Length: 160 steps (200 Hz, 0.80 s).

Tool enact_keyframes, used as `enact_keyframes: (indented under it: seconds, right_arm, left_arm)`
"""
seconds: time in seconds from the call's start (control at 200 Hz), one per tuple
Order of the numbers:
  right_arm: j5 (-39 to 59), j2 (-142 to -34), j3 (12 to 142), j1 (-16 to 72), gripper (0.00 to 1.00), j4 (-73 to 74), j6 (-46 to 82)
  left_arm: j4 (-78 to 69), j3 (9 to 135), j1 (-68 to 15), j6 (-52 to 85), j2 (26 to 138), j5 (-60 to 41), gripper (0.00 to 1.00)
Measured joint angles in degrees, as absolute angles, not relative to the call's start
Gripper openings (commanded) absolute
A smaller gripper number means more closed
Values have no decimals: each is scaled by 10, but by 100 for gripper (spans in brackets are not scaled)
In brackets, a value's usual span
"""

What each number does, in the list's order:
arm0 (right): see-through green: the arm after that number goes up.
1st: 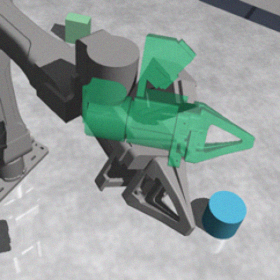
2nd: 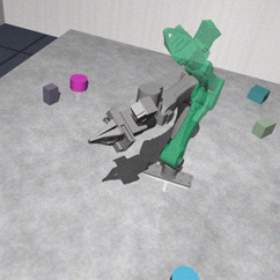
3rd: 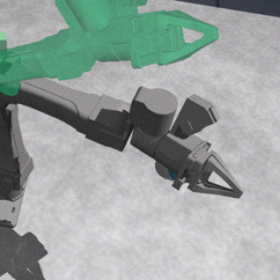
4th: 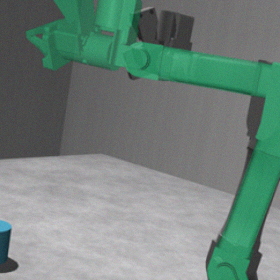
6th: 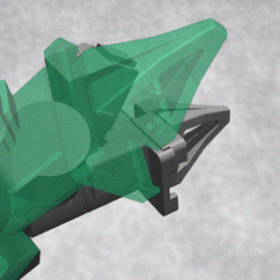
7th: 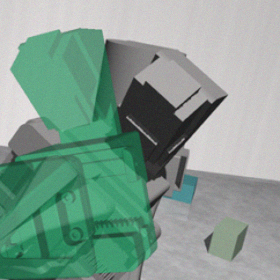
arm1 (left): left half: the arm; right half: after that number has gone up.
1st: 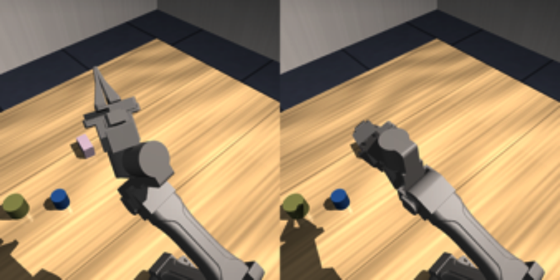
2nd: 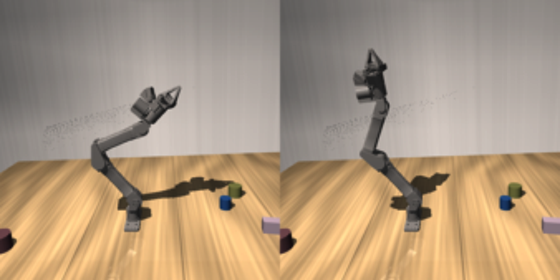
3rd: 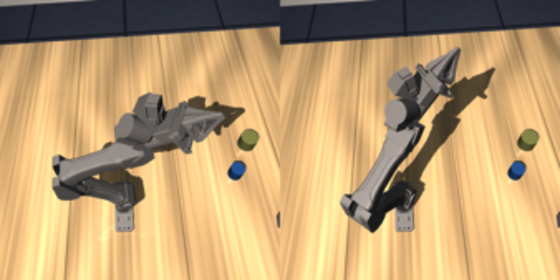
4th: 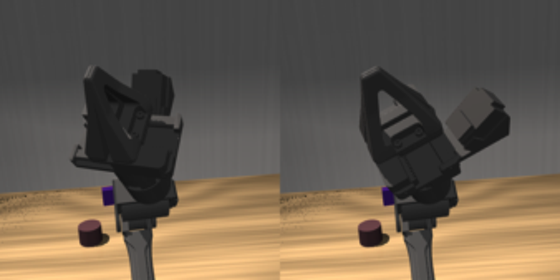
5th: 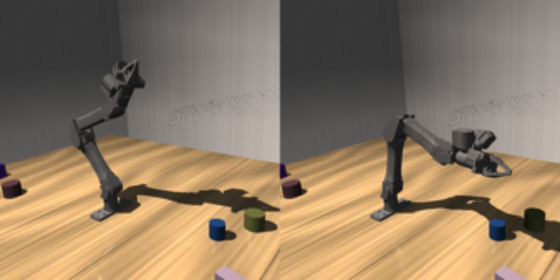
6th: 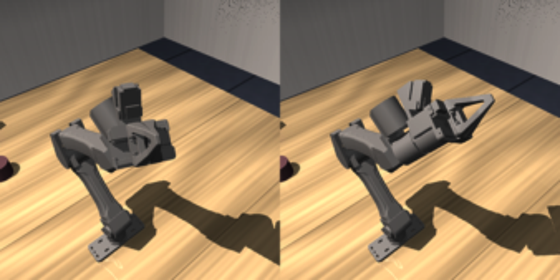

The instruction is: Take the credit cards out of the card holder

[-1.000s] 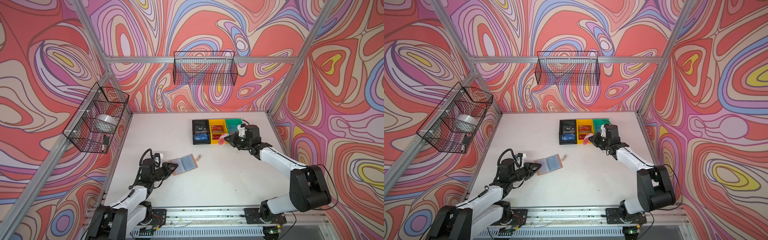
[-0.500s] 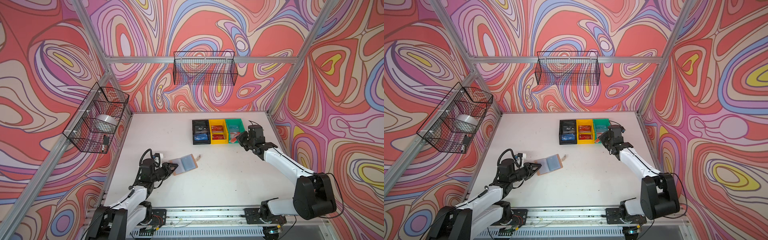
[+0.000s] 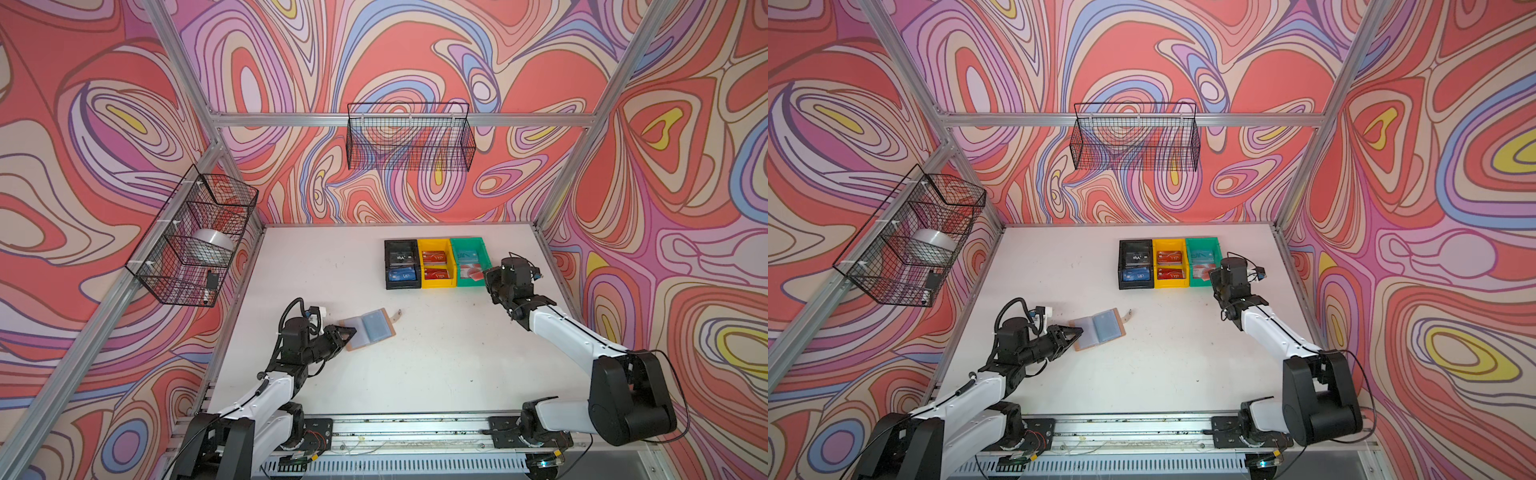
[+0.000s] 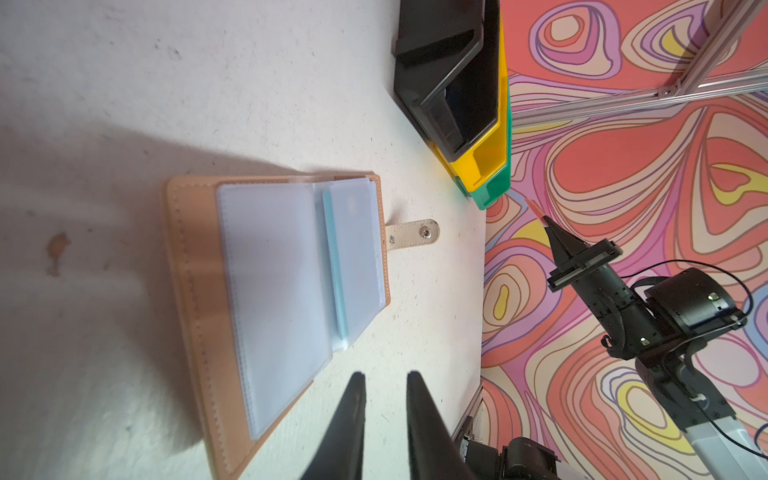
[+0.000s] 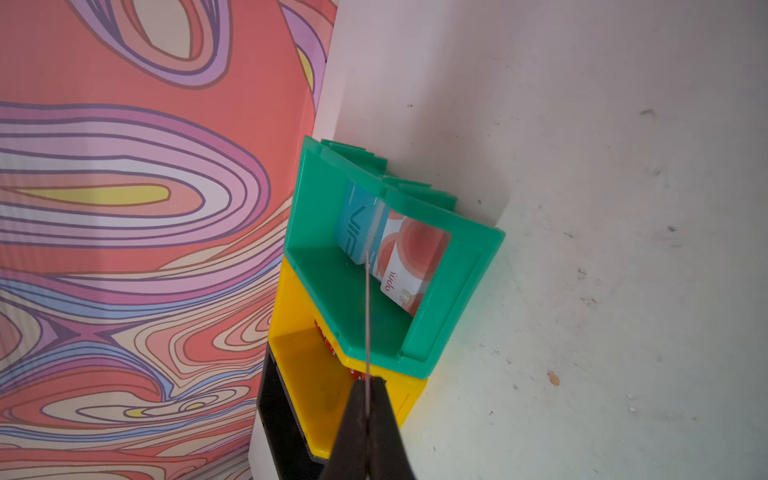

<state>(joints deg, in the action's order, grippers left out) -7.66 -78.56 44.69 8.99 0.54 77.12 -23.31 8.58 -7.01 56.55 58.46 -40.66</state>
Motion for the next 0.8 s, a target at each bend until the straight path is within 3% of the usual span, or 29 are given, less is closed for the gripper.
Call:
enact_keyframes:
  seconds: [0.801]
  right_arm:
    - [-62, -912, 469, 86, 0, 100, 839]
  left_arm:
    - [-223, 86, -70, 566, 588, -401, 22]
